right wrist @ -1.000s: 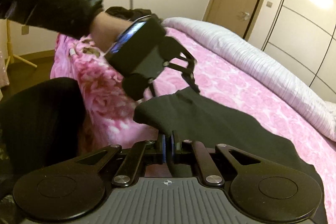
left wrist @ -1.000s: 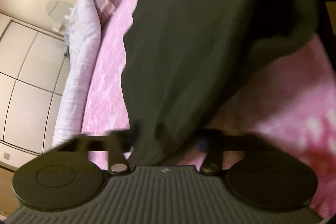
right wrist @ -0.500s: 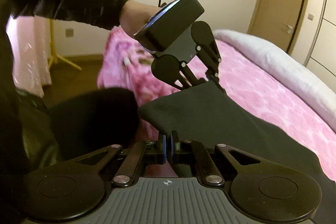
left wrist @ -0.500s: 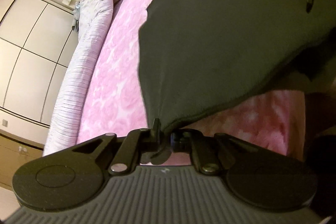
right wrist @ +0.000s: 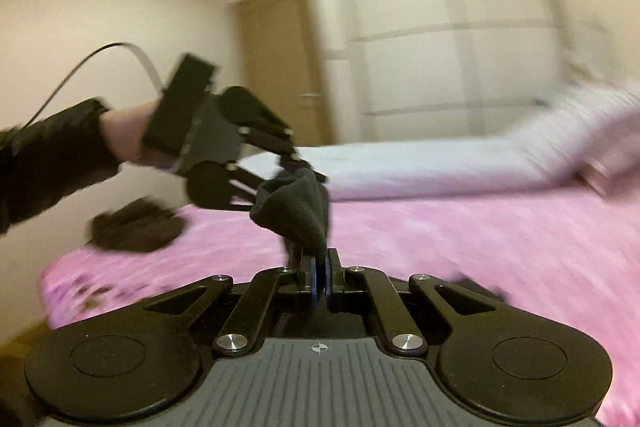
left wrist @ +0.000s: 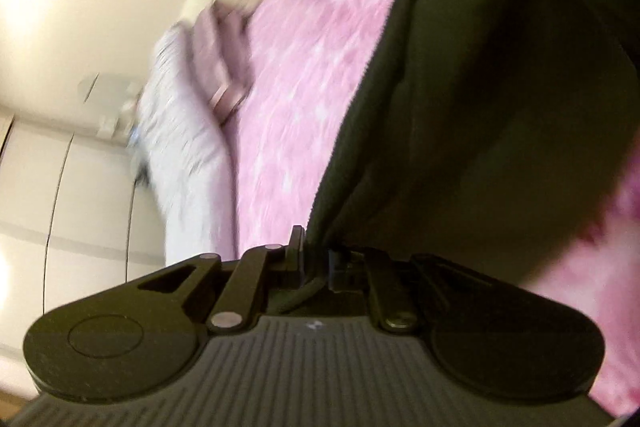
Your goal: Fold clothes
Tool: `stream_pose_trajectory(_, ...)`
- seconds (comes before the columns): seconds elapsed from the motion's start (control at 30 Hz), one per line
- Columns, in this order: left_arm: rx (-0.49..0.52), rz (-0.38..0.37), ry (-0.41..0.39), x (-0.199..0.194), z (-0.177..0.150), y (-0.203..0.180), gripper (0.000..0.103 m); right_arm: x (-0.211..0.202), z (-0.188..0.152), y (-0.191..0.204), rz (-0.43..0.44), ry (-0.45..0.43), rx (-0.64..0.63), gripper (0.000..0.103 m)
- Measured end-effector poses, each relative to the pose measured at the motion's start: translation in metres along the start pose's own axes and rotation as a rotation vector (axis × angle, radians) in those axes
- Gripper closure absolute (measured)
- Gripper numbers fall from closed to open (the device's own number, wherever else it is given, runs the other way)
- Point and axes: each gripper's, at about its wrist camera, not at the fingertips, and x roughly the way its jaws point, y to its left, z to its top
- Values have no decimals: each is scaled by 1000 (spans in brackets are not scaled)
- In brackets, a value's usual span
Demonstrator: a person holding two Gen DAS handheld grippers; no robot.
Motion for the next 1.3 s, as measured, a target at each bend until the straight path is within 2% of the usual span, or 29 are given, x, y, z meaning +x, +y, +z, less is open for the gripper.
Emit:
stream_pose_trajectory(0.07, 26, -53, -17, 47, 20, -4, 91, -1, -13, -35, -71, 12, 126, 101)
stream_pose_trajectory(0.13, -4, -110, -24, 95, 32, -14, 81, 4, -34, -72, -154, 42, 277, 100)
stream_pose_trajectory(0.2, -105, -148, -18, 135, 38, -17, 78, 3, -53, -110, -210, 73, 426, 100)
stream_pose_trajectory(0.27, -214, -174, -3, 156, 35, -14, 78, 3, -70, -145, -259, 117, 569, 100)
stream_pose_trajectory(0.37, -332, -164, -28, 149, 16, -3, 73, -1, -84, -171, -277, 158, 671, 99)
stream_pose_trajectory(0.4, -370, -164, -31, 143, 7, 1, 69, -4, -82, -174, -280, 161, 668, 95)
stream_pose_trajectory(0.43, -410, -165, -28, 136, -4, 5, 67, -6, -80, -176, -283, 163, 667, 91)
stream_pose_trajectory(0.5, -509, -183, -3, 126, -29, 9, 67, -3, -78, -174, -295, 149, 679, 70)
stream_pose_trajectory(0.57, -618, -216, 30, 115, -52, 7, 67, 1, -79, -171, -294, 130, 707, 57)
stream_pose_trajectory(0.6, -674, -235, 44, 112, -64, 5, 67, 3, -80, -169, -290, 119, 728, 55)
stream_pose_trajectory(0.73, -858, -315, 66, 126, -88, 2, 67, 17, -78, -172, -315, 94, 798, 55)
stream_pose_trajectory(0.93, -979, -403, -13, 163, -74, 32, 66, 31, -67, -177, -309, 92, 814, 56)
stream_pose_trajectory(1.03, -1005, -455, 33, 201, -71, 43, 64, 29, -72, -178, -310, 96, 810, 67)
stream_pose_trajectory(1.17, -1052, -505, 90, 241, -78, 40, 65, 27, -78, -180, -312, 100, 805, 78)
stream_pose_trajectory(1.2, -1065, -517, 85, 245, -82, 38, 67, 27, -80, -181, -313, 101, 804, 80)
stream_pose_trajectory(1.23, -1071, -523, 75, 247, -84, 37, 77, 26, -81, -181, -314, 102, 802, 82)
stream_pose_trajectory(1.3, -1050, -508, 43, 240, -85, 35, 88, 28, -80, -179, -319, 105, 778, 87)
